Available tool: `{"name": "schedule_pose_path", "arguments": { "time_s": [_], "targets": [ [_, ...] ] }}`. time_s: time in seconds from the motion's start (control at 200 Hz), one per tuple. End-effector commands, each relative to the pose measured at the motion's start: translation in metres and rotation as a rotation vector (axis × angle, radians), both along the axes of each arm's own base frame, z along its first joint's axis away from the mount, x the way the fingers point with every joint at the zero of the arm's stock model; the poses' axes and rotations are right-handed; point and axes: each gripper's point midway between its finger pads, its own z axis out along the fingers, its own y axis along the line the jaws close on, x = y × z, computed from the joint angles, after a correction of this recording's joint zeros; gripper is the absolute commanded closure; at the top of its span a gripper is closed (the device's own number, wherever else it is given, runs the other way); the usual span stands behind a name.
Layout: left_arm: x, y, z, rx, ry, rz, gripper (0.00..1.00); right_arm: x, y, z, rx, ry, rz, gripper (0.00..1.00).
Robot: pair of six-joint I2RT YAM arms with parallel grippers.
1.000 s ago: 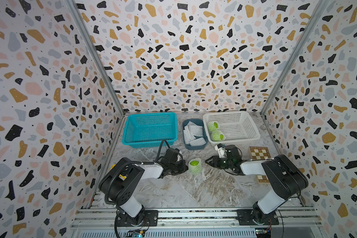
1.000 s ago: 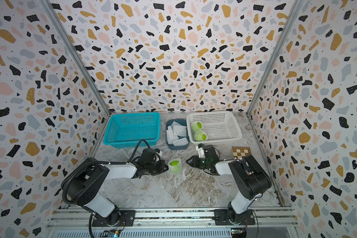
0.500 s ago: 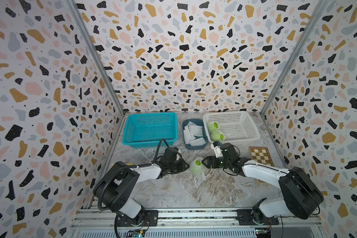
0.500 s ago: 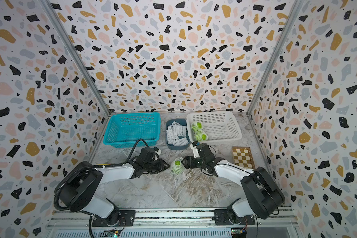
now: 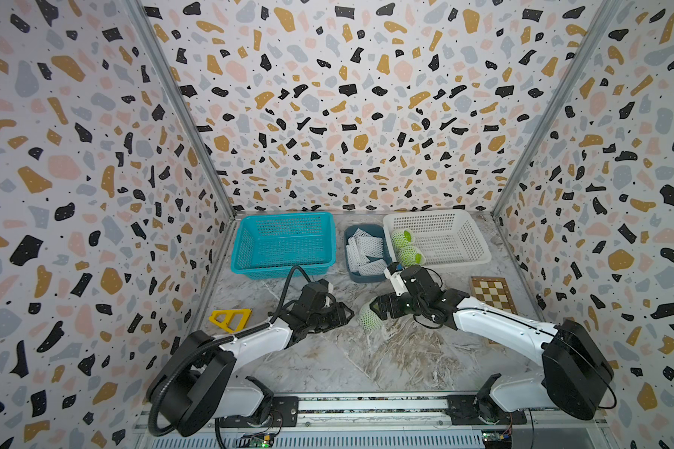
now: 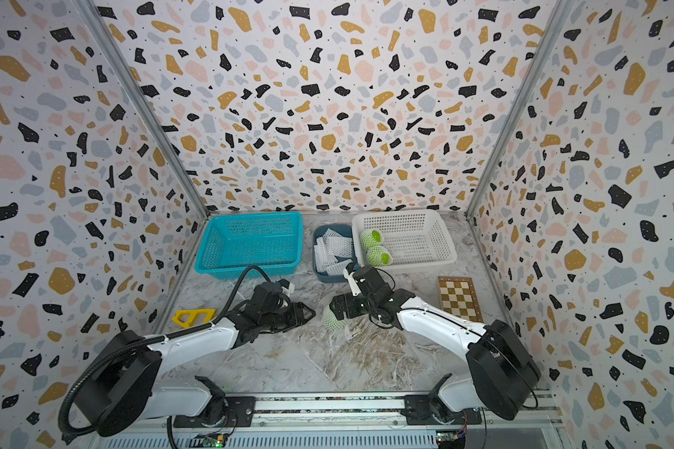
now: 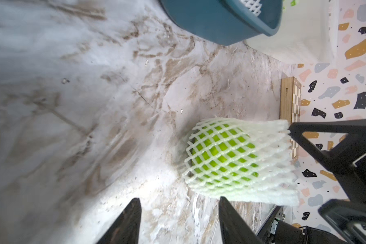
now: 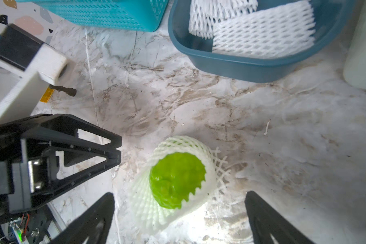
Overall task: Sleeve custard apples in foam nets
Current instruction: Put on the foam net on the custard apple, then pick up the custard apple from the center of the board.
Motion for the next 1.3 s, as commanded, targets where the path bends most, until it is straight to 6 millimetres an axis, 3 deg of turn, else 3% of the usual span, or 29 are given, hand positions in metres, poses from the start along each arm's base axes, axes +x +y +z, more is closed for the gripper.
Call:
{"name": "schedule_pose_path", "arguments": {
  "time_s": [0.0, 0.32, 0.611, 1.056, 1.292],
  "targets": [
    [-0.008, 0.011, 0.003, 0.035, -0.019, 0.013, 0.37, -0.001, 0.002, 0.001, -0.048, -0.004, 0.016, 0.00],
    [-0.020, 0.021, 0.015, 0.007, -0.043, 0.034, 0.36, 0.001, 0.016, -0.018, -0.110, 0.043, 0.054, 0.00],
    [-0.023, 0.024, 0.012, 0.003, -0.039, 0.044, 0.36, 0.002, 0.026, -0.036, -0.156, 0.072, 0.079, 0.00],
    [-0.023, 0.023, 0.002, -0.007, -0.004, 0.062, 0.37, 0.003, 0.027, -0.058, -0.285, 0.055, 0.088, 0.20],
    [-0.023, 0.023, 0.002, -0.007, -0.001, 0.063, 0.37, -0.001, 0.030, -0.066, -0.328, 0.042, 0.110, 0.21]
  ]
}}
